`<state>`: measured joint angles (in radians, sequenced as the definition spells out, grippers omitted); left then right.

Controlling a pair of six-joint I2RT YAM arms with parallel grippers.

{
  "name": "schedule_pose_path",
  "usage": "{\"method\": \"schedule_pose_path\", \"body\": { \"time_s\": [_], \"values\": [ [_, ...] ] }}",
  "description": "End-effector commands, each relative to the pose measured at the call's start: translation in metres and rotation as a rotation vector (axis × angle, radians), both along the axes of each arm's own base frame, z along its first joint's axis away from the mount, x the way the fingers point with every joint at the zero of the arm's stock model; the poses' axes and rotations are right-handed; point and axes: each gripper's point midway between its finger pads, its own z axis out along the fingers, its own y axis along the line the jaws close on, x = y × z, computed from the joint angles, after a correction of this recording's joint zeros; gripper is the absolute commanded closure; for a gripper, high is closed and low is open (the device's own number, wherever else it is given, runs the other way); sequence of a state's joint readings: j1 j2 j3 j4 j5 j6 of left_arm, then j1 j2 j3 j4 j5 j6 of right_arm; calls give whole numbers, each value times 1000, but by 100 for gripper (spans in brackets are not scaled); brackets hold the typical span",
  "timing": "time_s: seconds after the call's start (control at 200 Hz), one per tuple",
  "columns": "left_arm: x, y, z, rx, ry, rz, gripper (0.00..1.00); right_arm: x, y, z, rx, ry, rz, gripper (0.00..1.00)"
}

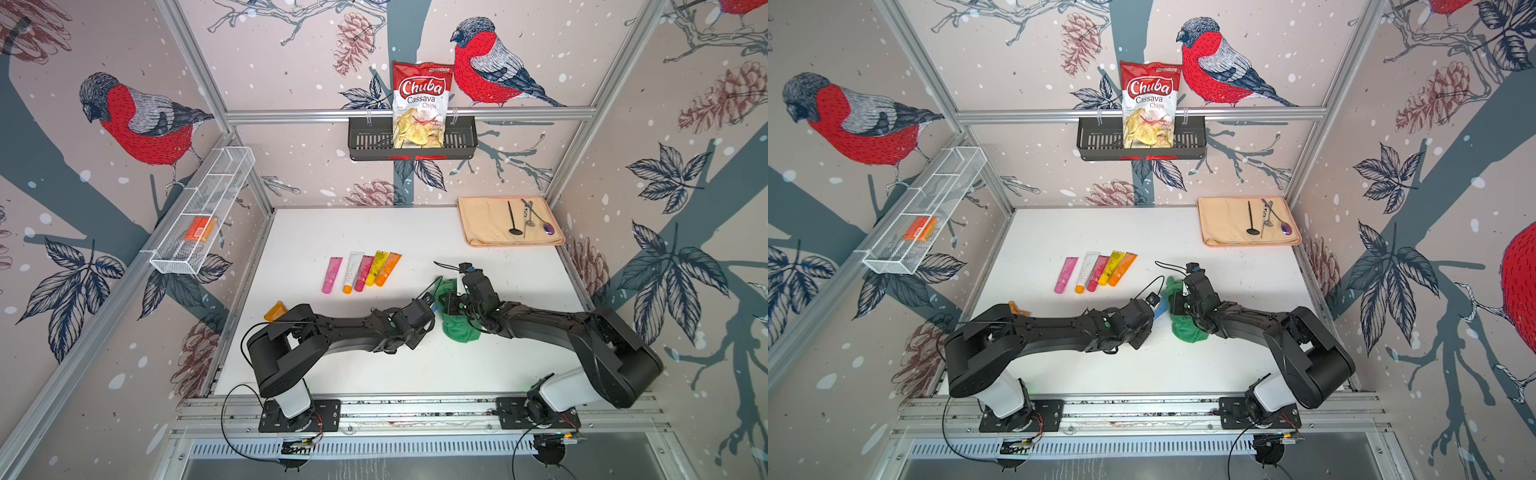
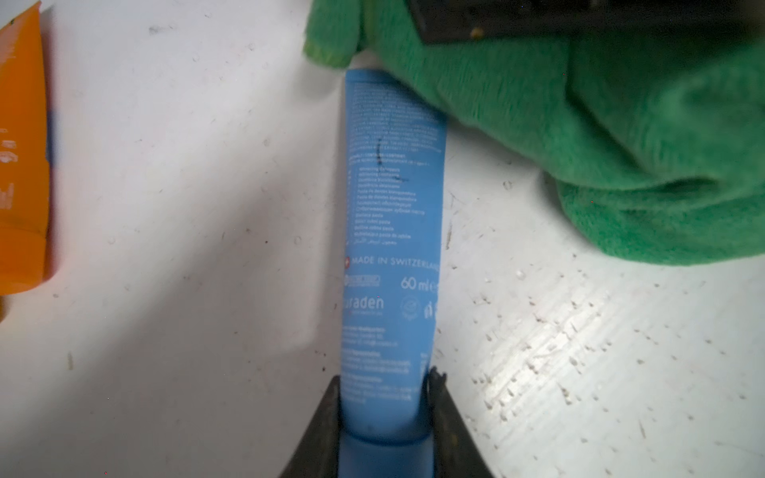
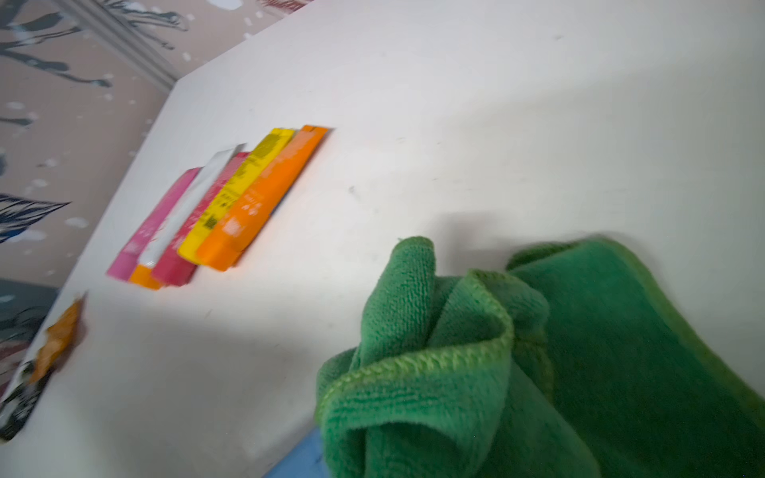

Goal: Wipe the surface of the toothpaste tube
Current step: Wipe the dirt from the toothpaste tube.

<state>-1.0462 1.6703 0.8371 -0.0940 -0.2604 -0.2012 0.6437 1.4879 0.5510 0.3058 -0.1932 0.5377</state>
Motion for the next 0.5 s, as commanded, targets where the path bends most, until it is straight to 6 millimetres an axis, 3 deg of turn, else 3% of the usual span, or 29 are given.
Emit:
{"method": "schedule_pose_path", "body": {
  "time_s": [0.0, 0.205, 0.29, 0.385, 0.495],
  "values": [
    [1, -8, 5, -32, -14, -28, 83, -21, 30, 12, 167, 58, 132, 98],
    [1, -9, 3, -28, -10, -34, 83, -40, 56, 15, 327, 134, 246, 98],
    [1, -9, 3, -28, -10, -35, 83, -42, 57, 9, 328, 154, 252, 98],
    [1, -9, 3, -28, -8, -35, 83, -28, 39, -20, 155, 152, 155, 98],
    [1, -10, 3, -30, -7, -36, 83, -9, -4, -54, -122, 134, -13, 98]
  ]
}}
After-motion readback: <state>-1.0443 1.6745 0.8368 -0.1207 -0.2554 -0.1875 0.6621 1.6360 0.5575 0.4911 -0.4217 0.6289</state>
